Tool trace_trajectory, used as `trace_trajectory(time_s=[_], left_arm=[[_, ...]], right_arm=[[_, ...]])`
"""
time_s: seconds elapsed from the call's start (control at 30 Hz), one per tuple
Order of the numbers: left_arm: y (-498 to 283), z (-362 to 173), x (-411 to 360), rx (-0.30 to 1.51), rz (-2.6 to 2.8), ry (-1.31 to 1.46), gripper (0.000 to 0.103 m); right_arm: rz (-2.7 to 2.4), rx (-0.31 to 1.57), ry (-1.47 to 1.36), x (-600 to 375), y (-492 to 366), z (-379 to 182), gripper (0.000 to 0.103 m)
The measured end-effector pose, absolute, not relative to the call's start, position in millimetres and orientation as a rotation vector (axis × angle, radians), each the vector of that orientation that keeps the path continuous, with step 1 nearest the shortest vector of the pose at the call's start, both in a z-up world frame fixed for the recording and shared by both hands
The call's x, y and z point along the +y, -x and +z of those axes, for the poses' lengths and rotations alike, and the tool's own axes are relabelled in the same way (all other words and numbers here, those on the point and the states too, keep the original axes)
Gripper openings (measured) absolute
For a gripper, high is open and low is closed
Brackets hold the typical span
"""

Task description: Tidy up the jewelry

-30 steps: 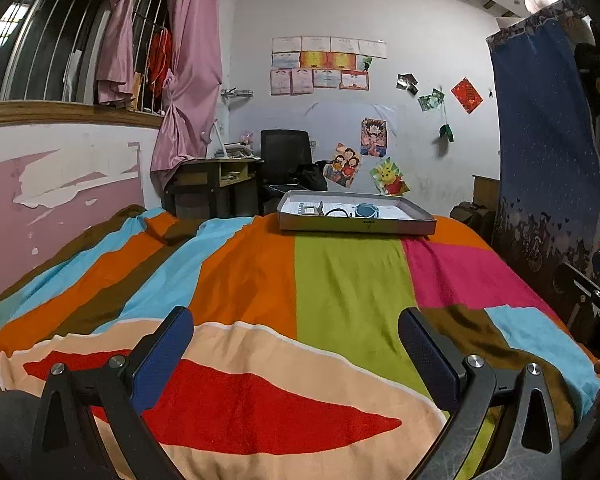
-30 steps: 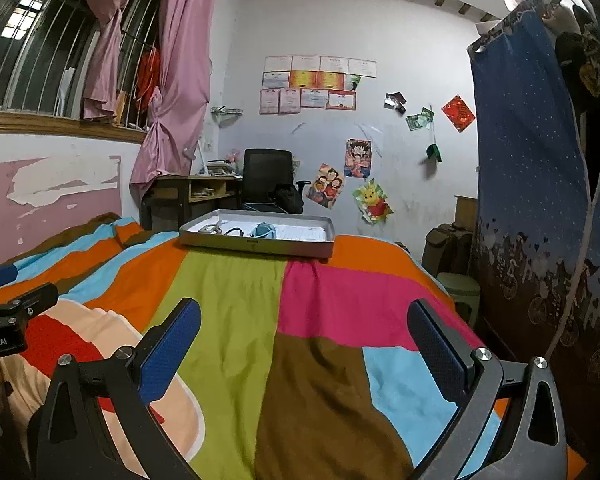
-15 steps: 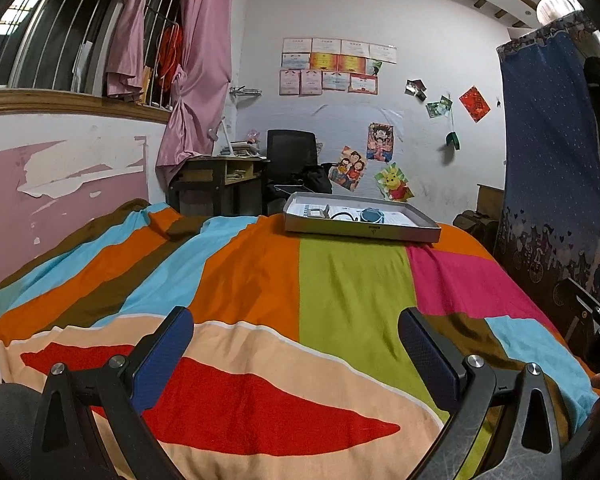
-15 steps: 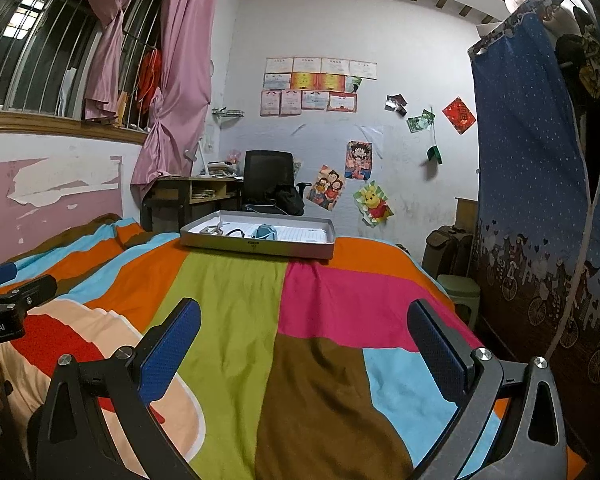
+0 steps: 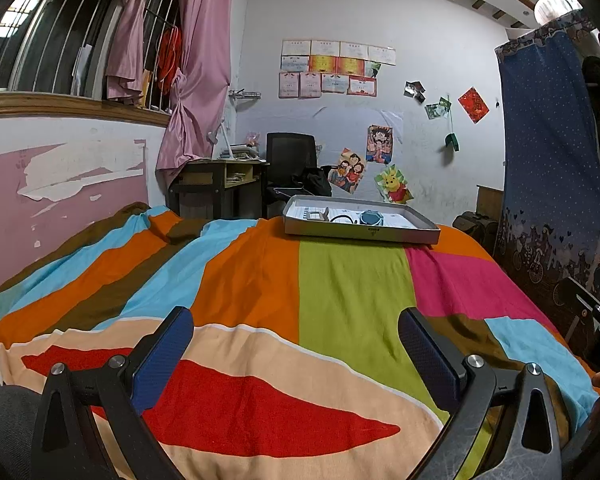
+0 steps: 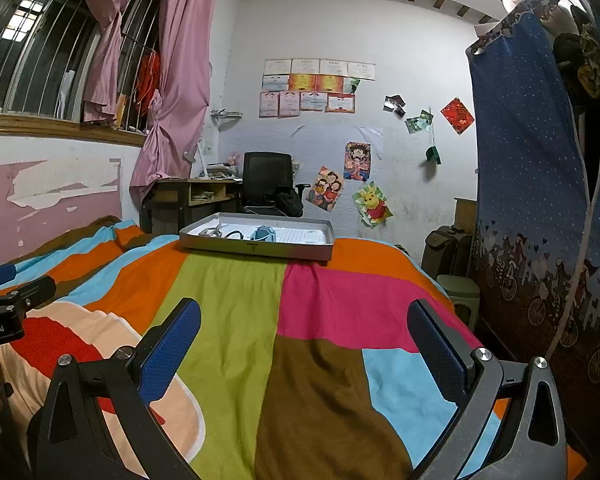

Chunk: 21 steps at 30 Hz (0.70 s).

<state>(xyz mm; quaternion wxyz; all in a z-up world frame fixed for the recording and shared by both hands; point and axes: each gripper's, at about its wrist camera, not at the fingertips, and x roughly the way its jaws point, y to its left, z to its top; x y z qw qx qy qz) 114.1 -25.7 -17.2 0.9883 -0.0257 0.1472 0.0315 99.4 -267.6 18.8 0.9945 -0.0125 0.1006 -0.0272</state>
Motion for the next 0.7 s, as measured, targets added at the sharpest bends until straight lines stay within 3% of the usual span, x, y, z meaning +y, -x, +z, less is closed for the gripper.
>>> trace_trajectory(time_s=[0.7], left_arm=[[-114.4,-13.4,-23.6,0.287,0.061,0.043,0.103]], right_arm=[[-0.054,0.2,0.028,-266.5,-98.7,18.5,0.101]])
